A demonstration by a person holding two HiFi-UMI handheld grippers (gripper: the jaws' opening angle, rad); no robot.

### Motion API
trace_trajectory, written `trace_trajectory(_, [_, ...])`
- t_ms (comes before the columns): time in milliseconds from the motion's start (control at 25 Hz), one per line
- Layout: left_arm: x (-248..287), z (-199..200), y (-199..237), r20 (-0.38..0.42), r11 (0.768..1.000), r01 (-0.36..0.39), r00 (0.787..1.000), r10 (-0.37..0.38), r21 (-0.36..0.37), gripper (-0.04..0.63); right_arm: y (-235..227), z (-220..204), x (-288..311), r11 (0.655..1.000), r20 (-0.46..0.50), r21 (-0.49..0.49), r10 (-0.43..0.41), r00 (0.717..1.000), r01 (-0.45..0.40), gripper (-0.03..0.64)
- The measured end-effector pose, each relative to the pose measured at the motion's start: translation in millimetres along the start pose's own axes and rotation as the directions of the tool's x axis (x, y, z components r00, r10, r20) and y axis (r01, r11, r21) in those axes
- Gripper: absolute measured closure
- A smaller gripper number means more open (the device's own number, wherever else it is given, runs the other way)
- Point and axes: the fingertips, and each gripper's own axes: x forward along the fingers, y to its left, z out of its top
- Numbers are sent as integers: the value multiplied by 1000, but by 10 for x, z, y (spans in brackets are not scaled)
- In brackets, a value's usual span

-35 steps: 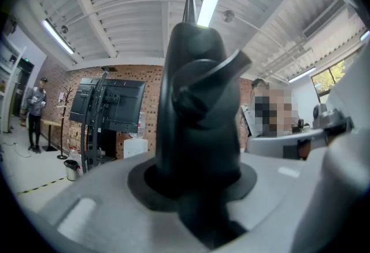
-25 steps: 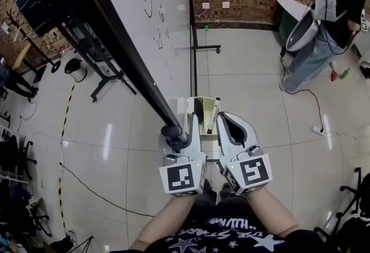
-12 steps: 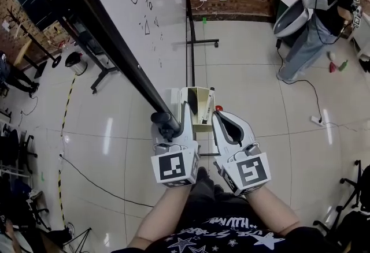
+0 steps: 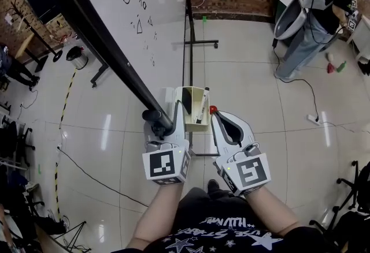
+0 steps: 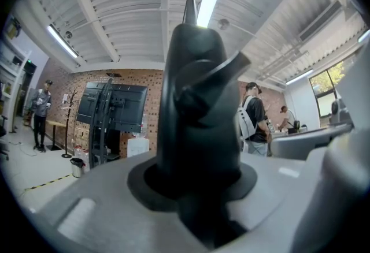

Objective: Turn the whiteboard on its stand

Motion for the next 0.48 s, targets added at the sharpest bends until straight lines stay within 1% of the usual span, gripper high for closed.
trace_trajectory(120, [-48, -17, 62, -1, 1000, -6, 1000, 6, 1, 470, 61, 17, -69, 1000, -10, 8, -16, 1000, 16, 609])
trace_trajectory(240, [-94, -16, 122, -11, 1000, -20, 1000, 20, -1, 477, 178, -8, -140, 1000, 0, -1, 0, 1000, 0, 609])
trace_trajectory(360, [-155, -37, 173, -11, 1000, -29, 1000, 29, 5, 486, 260, 4, -219, 1000, -7, 1, -2, 1000, 2, 609])
trace_trajectory(480, [-267, -15, 227, -13, 1000, -29, 999, 29, 3, 489, 293, 25, -272, 999, -35, 21, -36, 999, 37, 609])
